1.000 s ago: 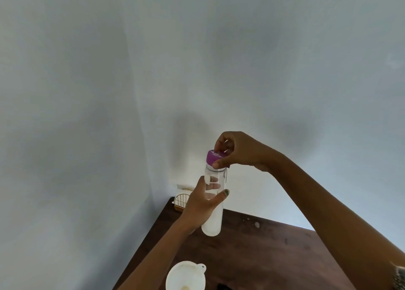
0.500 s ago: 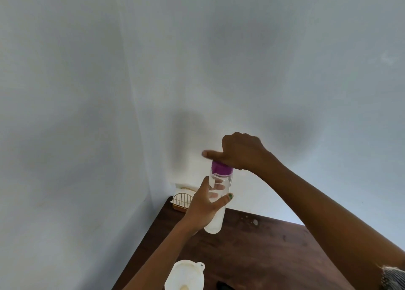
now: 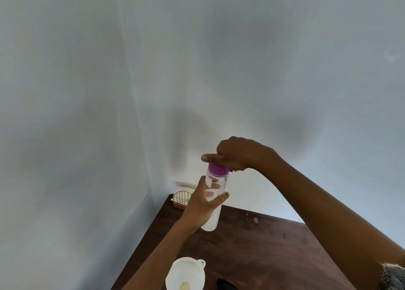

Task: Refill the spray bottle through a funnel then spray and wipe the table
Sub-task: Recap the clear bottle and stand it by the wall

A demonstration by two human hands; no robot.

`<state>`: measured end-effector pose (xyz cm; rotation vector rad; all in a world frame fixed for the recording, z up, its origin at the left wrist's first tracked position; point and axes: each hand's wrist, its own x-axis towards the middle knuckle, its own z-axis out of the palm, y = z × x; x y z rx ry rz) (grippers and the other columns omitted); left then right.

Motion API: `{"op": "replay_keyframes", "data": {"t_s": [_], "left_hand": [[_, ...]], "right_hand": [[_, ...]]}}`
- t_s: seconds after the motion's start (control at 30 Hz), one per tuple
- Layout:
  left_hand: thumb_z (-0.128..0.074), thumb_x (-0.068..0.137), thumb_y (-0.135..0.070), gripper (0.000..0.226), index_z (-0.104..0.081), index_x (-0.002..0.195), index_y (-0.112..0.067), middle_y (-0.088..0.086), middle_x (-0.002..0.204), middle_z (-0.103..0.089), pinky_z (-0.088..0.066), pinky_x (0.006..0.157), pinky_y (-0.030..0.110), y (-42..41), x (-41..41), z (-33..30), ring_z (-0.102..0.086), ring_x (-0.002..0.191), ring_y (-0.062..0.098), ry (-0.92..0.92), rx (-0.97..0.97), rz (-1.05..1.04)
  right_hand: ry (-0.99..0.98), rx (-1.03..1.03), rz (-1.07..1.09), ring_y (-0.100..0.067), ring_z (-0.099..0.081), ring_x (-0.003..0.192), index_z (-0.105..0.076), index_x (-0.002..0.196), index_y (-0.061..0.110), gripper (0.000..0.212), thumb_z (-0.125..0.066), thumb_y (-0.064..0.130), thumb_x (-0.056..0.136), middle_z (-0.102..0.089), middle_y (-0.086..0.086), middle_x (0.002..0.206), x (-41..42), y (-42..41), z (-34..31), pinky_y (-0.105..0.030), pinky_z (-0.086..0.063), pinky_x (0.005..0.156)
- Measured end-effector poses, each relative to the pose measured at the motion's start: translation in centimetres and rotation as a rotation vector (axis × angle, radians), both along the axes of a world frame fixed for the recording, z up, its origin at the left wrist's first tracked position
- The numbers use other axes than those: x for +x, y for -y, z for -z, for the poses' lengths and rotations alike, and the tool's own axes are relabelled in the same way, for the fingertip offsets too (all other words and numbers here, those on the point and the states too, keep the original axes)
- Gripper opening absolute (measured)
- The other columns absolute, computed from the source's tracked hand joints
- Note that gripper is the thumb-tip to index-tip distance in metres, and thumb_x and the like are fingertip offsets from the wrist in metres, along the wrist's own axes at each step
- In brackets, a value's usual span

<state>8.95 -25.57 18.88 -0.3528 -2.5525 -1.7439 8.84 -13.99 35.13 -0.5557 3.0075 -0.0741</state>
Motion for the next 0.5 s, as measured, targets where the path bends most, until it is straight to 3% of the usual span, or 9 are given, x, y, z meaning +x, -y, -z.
{"op": "replay_keyframes", "data": {"t_s": [0.07,0.13,0.17,0.23,0.27,0.33,0.43,0.5], "left_hand": [[-0.062,0.071,-0.053,0.064,-0.036,0.125,-0.029,-0.006,0.125,-0.054,-0.047,0.091,0.027,0.25,-0.11,0.11,-0.055,0.111,0.015,0.002,0.016,-0.023],[-0.063,0.073,-0.052,0.062,-0.038,0.124,-0.028,-0.004,0.123,-0.055,-0.049,0.091,0.03,0.54,-0.25,0.12,-0.058,0.107,0.016,0.009,0.034,-0.033],[-0.063,0.073,-0.051,0.06,-0.038,0.123,-0.028,-0.005,0.122,-0.056,-0.049,0.09,0.03,0.63,-0.32,0.15,-0.058,0.107,0.017,0.013,0.035,-0.032],[-0.065,0.078,-0.046,0.053,-0.039,0.121,-0.028,-0.007,0.119,-0.055,-0.049,0.09,0.03,0.63,-0.31,0.13,-0.058,0.107,0.016,0.014,0.033,-0.024],[-0.065,0.08,-0.043,0.05,-0.039,0.12,-0.029,-0.009,0.118,-0.055,-0.049,0.09,0.029,0.55,-0.22,0.08,-0.057,0.107,0.016,0.013,0.03,-0.022],[-0.065,0.077,-0.047,0.051,-0.039,0.118,-0.031,-0.011,0.116,-0.053,-0.049,0.089,0.028,0.34,-0.1,-0.13,-0.057,0.107,0.015,0.008,0.031,-0.02],[-0.062,0.069,-0.052,0.053,-0.04,0.113,-0.035,-0.012,0.115,-0.054,-0.047,0.086,0.025,0.2,0.05,-0.19,-0.056,0.107,0.014,0.011,0.039,-0.007],[-0.066,0.073,-0.048,0.049,-0.039,0.113,-0.036,-0.012,0.115,-0.055,-0.046,0.086,0.024,0.16,0.14,0.11,-0.056,0.108,0.014,0.017,0.04,0.006]], "right_hand": [[-0.097,0.066,0.059,-0.014,-0.058,0.056,-0.056,0.063,0.01,0.073,-0.022,0.07,0.087,-0.062,-0.003,0.06,-0.04,-0.17,0.06,-0.03,-0.046,0.069],[-0.169,0.003,0.031,-0.016,-0.057,0.063,-0.057,0.065,0.01,0.07,-0.026,0.067,0.089,-0.059,-0.001,0.063,-0.24,-0.62,-0.08,-0.031,-0.044,0.069],[-0.168,-0.067,-0.027,-0.018,-0.057,0.07,-0.059,0.072,0.01,0.06,-0.034,0.062,0.091,-0.059,0.0,0.071,-0.41,-0.78,-0.03,-0.032,-0.043,0.069],[-0.064,-0.235,-0.175,-0.016,-0.053,0.089,-0.062,0.096,0.018,0.021,-0.055,0.037,0.092,-0.057,0.003,0.093,-0.68,-0.96,-0.04,-0.031,-0.044,0.076],[0.01,-0.252,-0.249,-0.015,-0.051,0.1,-0.06,0.111,0.022,0.02,-0.06,0.024,0.091,-0.056,0.002,0.108,-0.5,-0.9,-0.06,-0.029,-0.046,0.082],[0.099,-0.197,-0.316,-0.014,-0.045,0.116,-0.054,0.127,0.024,0.044,-0.063,0.009,0.087,-0.051,0.001,0.129,-0.39,-0.89,0.23,-0.025,-0.044,0.091],[0.021,-0.141,-0.226,-0.019,-0.049,0.116,-0.056,0.127,0.019,0.04,-0.064,0.026,0.088,-0.055,0.0,0.129,-0.28,-0.79,0.63,-0.024,-0.04,0.087],[-0.111,-0.029,-0.089,-0.02,-0.058,0.095,-0.063,0.107,0.012,0.047,-0.054,0.054,0.087,-0.064,-0.003,0.102,-0.15,-0.31,0.79,-0.029,-0.043,0.077]]}}
